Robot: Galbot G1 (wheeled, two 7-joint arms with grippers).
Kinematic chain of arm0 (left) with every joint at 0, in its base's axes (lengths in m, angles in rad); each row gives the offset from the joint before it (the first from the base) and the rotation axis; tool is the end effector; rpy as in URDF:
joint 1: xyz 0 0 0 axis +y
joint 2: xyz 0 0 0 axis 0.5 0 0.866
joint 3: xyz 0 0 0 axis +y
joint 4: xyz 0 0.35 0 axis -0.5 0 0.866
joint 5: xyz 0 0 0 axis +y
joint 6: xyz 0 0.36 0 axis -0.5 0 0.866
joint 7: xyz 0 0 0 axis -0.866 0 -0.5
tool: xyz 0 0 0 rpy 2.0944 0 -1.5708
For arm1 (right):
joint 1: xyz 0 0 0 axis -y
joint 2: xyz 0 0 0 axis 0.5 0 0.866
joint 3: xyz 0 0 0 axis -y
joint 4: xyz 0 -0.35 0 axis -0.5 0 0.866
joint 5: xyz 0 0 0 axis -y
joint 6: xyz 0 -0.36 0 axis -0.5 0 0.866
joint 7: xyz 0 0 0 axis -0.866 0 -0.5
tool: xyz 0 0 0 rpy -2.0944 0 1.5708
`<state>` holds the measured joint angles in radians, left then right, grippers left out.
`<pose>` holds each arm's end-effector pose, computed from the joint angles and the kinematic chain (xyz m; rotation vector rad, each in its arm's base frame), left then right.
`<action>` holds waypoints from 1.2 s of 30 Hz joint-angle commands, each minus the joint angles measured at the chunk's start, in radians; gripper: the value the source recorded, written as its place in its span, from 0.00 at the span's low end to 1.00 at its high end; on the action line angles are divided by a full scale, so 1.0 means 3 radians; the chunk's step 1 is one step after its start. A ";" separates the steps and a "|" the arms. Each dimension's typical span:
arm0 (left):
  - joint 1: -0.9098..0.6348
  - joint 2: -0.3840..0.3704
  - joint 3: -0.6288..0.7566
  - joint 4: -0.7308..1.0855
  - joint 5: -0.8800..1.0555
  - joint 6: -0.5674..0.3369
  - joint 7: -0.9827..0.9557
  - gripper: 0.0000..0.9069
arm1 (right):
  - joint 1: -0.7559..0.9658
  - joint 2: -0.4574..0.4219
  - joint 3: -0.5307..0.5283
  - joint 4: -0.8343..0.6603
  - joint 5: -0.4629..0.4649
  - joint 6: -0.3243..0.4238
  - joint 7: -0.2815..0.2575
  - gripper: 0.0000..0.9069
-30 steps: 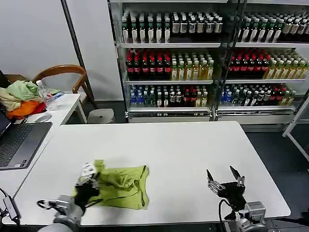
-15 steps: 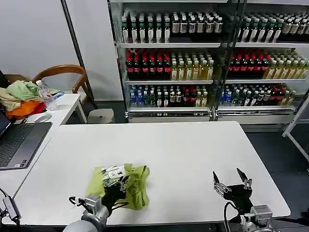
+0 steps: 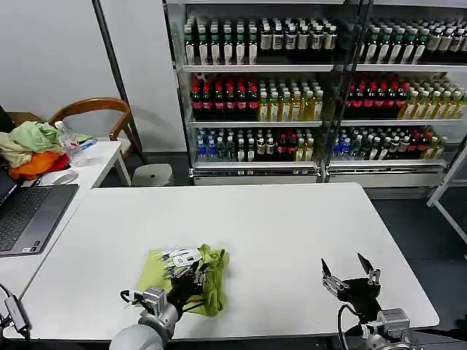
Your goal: Fold and organize the clothes.
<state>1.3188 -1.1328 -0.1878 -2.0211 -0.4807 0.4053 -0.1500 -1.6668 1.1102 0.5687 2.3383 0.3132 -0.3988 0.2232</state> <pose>0.2357 -0.0147 -0.2944 -0.4890 -2.6870 0.0733 0.1617 -0.0549 -0.2190 0.0571 -2.8654 0.2265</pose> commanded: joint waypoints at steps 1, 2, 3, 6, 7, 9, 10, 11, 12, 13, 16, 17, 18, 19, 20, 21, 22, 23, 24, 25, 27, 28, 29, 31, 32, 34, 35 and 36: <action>-0.0068 -0.0149 0.0094 0.0064 -0.0247 -0.0067 -0.0009 1.00 | -0.0002 -0.0005 0.0007 -0.0013 0.0000 0.0000 -0.0002 1.00; -0.0066 -0.0168 0.0094 0.0064 -0.0262 -0.0069 -0.0007 1.00 | -0.0001 -0.0009 0.0008 -0.0015 0.0002 0.0000 -0.0001 1.00; -0.0063 -0.0202 0.0092 0.0073 -0.0278 -0.0088 -0.0001 1.00 | 0.0004 -0.0011 0.0007 -0.0016 0.0004 0.0001 -0.0002 1.00; -0.0036 -0.0292 0.0048 0.0044 -0.0368 -0.0135 0.0002 1.00 | 0.0033 -0.0018 -0.0005 -0.0015 0.0013 0.0001 -0.0004 1.00; -0.0018 -0.0311 -0.0015 -0.0012 -0.0403 -0.0159 0.0009 1.00 | 0.0044 -0.0020 -0.0012 -0.0013 0.0014 0.0001 -0.0005 1.00; 0.0034 -0.0333 -0.0158 -0.0186 -0.0474 -0.0208 0.0023 1.00 | 0.0069 -0.0024 -0.0030 -0.0015 0.0018 0.0001 -0.0005 1.00; 0.0055 -0.0323 -0.0246 -0.0308 -0.0497 -0.0219 0.0027 1.00 | 0.0087 -0.0027 -0.0043 -0.0018 0.0020 -0.0001 -0.0005 1.00; 0.0110 -0.0261 -0.0353 -0.0412 -0.0524 -0.0239 0.0021 1.00 | 0.0108 -0.0029 -0.0063 -0.0025 0.0023 -0.0001 -0.0005 1.00; 0.0128 -0.0214 -0.0417 -0.0474 -0.0513 -0.0242 0.0020 1.00 | 0.0121 -0.0029 -0.0073 -0.0028 0.0023 -0.0001 -0.0005 1.00; 0.0165 -0.0133 -0.0492 -0.0516 -0.0503 -0.0281 0.0019 1.00 | 0.0141 -0.0030 -0.0093 -0.0035 0.0023 0.0000 -0.0006 1.00; 0.0284 0.0127 -0.0815 -0.0486 -0.0507 -0.0323 0.0003 1.00 | 0.0202 -0.0019 -0.0154 -0.0056 0.0023 0.0004 -0.0009 1.00; 0.0335 0.0202 -0.0987 -0.0390 -0.0468 -0.0325 0.0014 1.00 | 0.0234 -0.0013 -0.0183 -0.0063 0.0024 0.0006 -0.0010 1.00; 0.0355 0.0241 -0.1128 -0.0318 -0.0426 -0.0313 0.0029 1.00 | 0.0250 -0.0011 -0.0198 -0.0066 0.0025 0.0007 -0.0011 1.00; 0.0388 0.0281 -0.1252 -0.0224 -0.0447 -0.0317 0.0073 1.00 | 0.0282 -0.0008 -0.0212 -0.0067 0.0029 0.0008 -0.0010 1.00; 0.0436 0.0320 -0.1347 -0.0118 -0.0495 -0.0263 0.0089 1.00 | 0.0317 -0.0008 -0.0246 -0.0068 0.0038 0.0009 -0.0010 1.00; 0.0461 0.0332 -0.1428 -0.0059 -0.0520 -0.0234 0.0095 1.00 | 0.0325 -0.0008 -0.0255 -0.0069 0.0041 0.0009 -0.0010 1.00; 0.0510 0.0348 -0.1487 0.0009 -0.0536 -0.0267 0.0128 1.00 | 0.0362 -0.0010 -0.0284 -0.0075 0.0048 0.0009 -0.0010 1.00; 0.0562 0.0356 -0.1524 0.0084 -0.0520 -0.0279 0.0138 1.00 | 0.0404 -0.0013 -0.0312 -0.0082 0.0057 0.0009 -0.0010 1.00; 0.0591 0.0356 -0.1528 0.0106 -0.0515 -0.0264 0.0133 1.00 | 0.0426 -0.0011 -0.0327 -0.0087 0.0057 0.0009 -0.0010 1.00; 0.0626 0.0346 -0.1520 0.0160 -0.0506 -0.0235 0.0114 1.00 | 0.0442 -0.0009 -0.0342 -0.0096 0.0057 0.0008 -0.0010 1.00; 0.0624 0.0315 -0.1496 0.0252 -0.0427 -0.0187 0.0083 1.00 | 0.0499 0.0003 -0.0389 -0.0117 0.0057 0.0008 -0.0009 1.00; 0.0596 0.0278 -0.1476 0.0306 -0.0509 -0.0152 0.0056 1.00 | 0.0512 0.0009 -0.0399 -0.0126 0.0054 0.0008 -0.0008 1.00; 0.0581 0.0258 -0.1454 0.0330 -0.0579 -0.0088 0.0026 1.00 | 0.0526 0.0013 -0.0415 -0.0133 0.0053 0.0009 -0.0009 1.00; 0.0572 0.0207 -0.1413 0.0358 -0.0634 -0.0063 0.0026 1.00 | 0.0531 0.0017 -0.0421 -0.0136 0.0052 0.0009 -0.0010 1.00; 0.0577 0.0184 -0.1382 0.0358 -0.0625 -0.0064 0.0029 1.00 | 0.0536 0.0017 -0.0421 -0.0140 0.0052 0.0008 -0.0010 1.00; 0.0583 0.0143 -0.1335 0.0346 -0.0625 -0.0063 0.0032 1.00 | 0.0547 0.0011 -0.0420 -0.0150 0.0052 0.0008 -0.0009 1.00; 0.0577 0.0123 -0.1322 0.0349 -0.0618 -0.0066 0.0035 1.00 | 0.0554 0.0009 -0.0419 -0.0158 0.0051 0.0008 -0.0009 1.00; 0.0571 0.0110 -0.1314 0.0356 -0.0604 -0.0068 0.0036 1.00 | 0.0554 0.0009 -0.0418 -0.0159 0.0051 0.0007 -0.0008 1.00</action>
<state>1.4650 -1.0907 -0.5380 -1.9707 -0.6369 0.3610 -0.1356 -1.5271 1.1125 0.4626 2.2951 0.3277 -0.3969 0.2202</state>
